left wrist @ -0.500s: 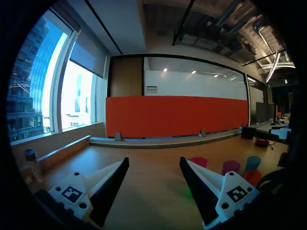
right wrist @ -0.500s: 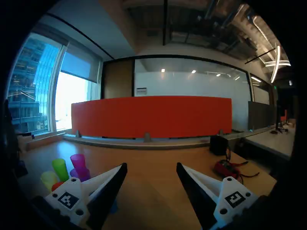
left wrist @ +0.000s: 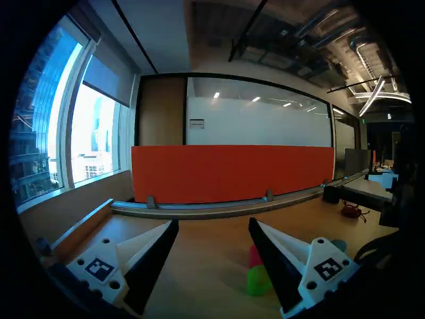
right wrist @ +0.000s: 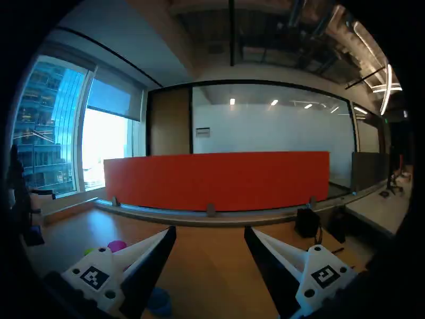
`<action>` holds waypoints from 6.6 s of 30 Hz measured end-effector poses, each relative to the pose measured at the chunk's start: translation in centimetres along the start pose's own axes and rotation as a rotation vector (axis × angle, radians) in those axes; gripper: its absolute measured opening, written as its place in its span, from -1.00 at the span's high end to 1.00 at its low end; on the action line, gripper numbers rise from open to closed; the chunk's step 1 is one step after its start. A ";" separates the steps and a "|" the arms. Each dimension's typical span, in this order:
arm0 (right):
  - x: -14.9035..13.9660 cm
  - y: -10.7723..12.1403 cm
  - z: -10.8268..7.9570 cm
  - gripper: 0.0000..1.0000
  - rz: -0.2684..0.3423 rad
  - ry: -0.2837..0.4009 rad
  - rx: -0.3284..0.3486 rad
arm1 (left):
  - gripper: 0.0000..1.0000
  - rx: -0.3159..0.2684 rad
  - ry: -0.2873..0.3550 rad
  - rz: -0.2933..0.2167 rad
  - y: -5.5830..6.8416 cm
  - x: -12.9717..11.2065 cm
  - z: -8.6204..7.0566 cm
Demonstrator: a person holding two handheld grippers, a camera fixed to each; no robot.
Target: Pour water
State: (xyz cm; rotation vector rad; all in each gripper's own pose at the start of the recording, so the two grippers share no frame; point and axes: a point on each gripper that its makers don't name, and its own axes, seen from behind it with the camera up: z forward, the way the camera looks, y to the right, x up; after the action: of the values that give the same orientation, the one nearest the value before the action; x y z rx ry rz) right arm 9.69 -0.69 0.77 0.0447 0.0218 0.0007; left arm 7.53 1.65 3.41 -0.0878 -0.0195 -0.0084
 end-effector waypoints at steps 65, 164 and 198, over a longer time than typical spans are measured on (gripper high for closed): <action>1.4 -12.1 -0.7 -0.99 -0.146 -0.097 0.566 | -0.96 -0.513 -0.077 0.028 8.1 2.6 1.3; -23.8 -11.1 0.1 -0.99 -0.269 -0.570 0.688 | -0.72 -0.663 -0.566 0.242 11.4 -23.1 6.3; -20.8 -11.6 1.6 -0.82 -0.254 -0.428 0.636 | -0.71 -0.617 -0.431 0.180 11.0 -17.9 5.4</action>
State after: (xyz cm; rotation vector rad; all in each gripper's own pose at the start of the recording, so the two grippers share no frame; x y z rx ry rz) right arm -11.07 -12.35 2.30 0.6769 -0.4018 -0.2704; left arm -10.36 13.23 7.43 -0.7072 -0.4409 0.1859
